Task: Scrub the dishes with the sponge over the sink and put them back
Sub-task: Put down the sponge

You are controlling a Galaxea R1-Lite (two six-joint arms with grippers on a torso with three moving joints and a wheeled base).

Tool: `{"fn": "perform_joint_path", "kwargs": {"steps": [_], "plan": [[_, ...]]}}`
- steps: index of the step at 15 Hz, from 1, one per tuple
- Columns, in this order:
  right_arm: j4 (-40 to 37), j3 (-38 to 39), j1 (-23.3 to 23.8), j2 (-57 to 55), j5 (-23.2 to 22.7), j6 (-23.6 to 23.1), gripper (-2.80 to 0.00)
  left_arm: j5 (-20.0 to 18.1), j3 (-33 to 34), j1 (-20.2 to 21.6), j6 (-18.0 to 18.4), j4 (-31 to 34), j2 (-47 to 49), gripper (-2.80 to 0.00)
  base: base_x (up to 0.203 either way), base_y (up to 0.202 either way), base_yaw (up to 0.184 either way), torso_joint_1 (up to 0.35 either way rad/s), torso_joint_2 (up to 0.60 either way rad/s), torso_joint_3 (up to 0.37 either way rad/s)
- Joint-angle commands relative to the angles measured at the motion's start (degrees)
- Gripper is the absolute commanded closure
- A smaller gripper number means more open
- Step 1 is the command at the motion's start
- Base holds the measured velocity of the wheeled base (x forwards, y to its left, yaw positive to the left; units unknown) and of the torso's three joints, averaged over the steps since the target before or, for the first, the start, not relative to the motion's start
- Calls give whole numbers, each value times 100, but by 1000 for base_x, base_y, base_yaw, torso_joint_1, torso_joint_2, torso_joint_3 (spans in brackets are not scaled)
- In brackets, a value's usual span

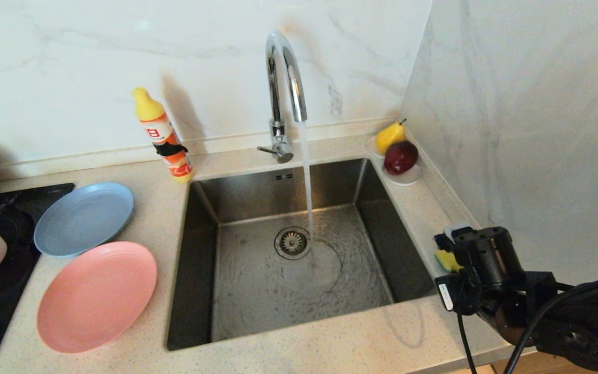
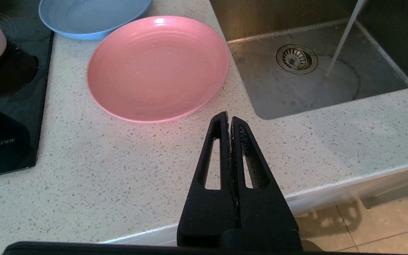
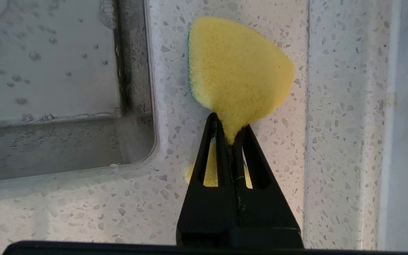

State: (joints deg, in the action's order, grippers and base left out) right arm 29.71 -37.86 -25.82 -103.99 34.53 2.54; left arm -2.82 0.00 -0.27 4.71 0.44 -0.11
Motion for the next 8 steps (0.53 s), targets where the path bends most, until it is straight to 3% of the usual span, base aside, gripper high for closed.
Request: {"fn": "perform_joint_path", "kwargs": {"steps": [1,2,3,8], "plan": [[17,-2,-2,-17,19,19,0,1,26,0,4,0,2,0,0,0,0,0,0,0],[17,7,-2,-33,19,26,-226,1,26,0,4,0,2,0,0,0,0,0,0,0],[17,7,-2,-34,19,36,-280,1,25,0,4,0,2,0,0,0,0,0,0,0],[26,-34,-11,-7,10,37,-280,1,18,0,4,0,2,0,0,0,0,0,0,0]]}}
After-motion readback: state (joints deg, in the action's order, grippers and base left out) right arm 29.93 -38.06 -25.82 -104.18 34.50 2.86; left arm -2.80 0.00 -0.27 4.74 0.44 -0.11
